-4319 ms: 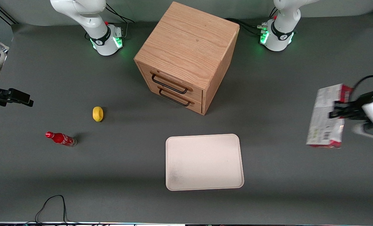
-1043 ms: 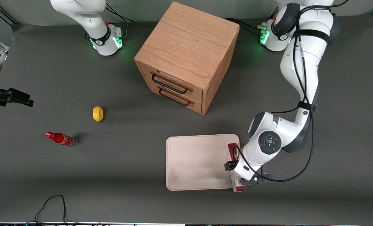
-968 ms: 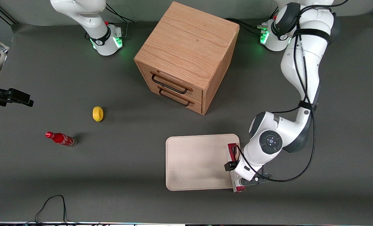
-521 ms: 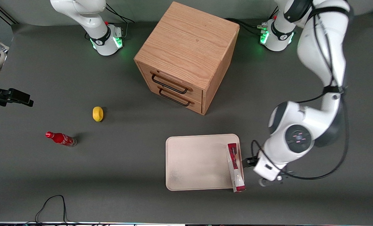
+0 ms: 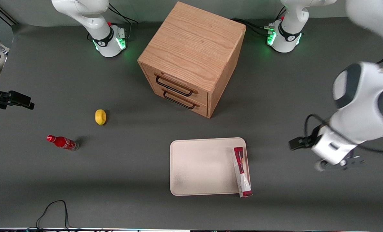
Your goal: Place red cookie box on tray
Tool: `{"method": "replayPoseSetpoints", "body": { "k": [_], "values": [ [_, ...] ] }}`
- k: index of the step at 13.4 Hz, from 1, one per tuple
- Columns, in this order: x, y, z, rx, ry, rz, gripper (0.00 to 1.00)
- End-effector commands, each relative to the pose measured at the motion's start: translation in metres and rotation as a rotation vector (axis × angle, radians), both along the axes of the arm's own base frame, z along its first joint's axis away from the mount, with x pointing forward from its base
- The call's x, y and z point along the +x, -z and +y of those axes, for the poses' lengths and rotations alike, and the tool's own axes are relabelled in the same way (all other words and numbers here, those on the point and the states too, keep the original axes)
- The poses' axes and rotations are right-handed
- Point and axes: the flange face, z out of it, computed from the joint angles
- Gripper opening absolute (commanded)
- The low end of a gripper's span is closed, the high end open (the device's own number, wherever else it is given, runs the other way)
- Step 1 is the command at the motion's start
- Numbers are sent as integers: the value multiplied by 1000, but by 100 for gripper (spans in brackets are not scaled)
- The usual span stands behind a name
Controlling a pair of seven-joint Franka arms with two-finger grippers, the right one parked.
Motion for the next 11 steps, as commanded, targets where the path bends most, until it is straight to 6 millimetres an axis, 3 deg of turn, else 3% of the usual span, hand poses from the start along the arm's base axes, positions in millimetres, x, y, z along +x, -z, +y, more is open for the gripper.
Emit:
{"method": "replayPoseSetpoints", "body": {
  "k": [1,2,4,8,11],
  "values": [
    [-39,-9,58,14,57,28,100],
    [-51,-10,81,24,42,27,100],
    [-78,-16,94,41,16,19,100],
    [-116,-36,88,54,-22,23,100],
    [-128,-44,63,57,-42,46,100]
  ]
}}
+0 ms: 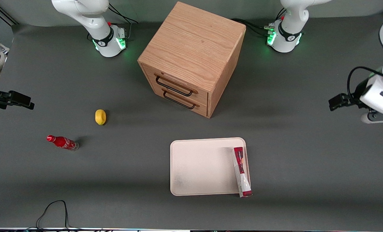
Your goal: Place red cookie box on tray
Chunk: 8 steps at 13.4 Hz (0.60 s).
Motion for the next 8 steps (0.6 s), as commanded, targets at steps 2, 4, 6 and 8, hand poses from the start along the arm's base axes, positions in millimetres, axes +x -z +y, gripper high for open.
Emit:
{"method": "replayPoseSetpoints", "body": {
  "k": [2,4,6,8],
  "values": [
    [-18,-6,-17,-4,-9,8,100],
    [-16,-9,-14,-5,-3,13,100],
    [-13,-15,-15,-6,1,0,100],
    [-12,-25,-11,-5,15,-9,100]
  ]
}}
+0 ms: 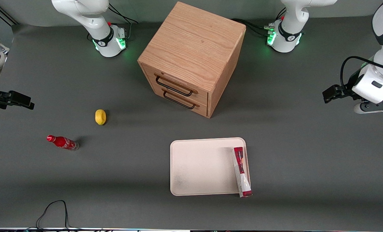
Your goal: Place red cookie box on tray
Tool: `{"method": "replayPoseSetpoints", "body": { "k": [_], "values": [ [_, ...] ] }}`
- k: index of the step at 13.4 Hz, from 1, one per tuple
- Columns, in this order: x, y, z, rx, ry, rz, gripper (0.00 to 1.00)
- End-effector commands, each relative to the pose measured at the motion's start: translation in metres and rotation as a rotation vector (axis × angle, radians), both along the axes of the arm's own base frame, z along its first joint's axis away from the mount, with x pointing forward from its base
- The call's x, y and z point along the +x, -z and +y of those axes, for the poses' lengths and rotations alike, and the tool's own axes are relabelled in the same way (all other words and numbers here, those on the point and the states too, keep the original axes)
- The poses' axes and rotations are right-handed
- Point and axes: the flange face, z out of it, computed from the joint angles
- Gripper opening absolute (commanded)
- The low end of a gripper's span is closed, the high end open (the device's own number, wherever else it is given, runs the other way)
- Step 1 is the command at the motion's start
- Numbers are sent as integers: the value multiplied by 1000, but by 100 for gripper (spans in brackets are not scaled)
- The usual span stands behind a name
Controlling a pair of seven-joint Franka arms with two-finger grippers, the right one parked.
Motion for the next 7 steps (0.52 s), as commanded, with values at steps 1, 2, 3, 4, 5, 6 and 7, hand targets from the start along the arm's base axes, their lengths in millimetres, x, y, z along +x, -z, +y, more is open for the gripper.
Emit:
{"method": "replayPoseSetpoints", "body": {
  "k": [1,2,3,4,5,6,7],
  "values": [
    [-3,-22,5,-8,9,-1,100],
    [-2,-24,6,-8,8,-1,100],
    [-2,-27,6,-7,9,-6,100],
    [-2,-28,12,-7,-1,-7,100],
    [-2,-28,17,-7,-11,-7,100],
    [-2,-28,17,-7,-9,-7,100],
    [-2,-28,17,-7,-9,-7,100]
  ]
}}
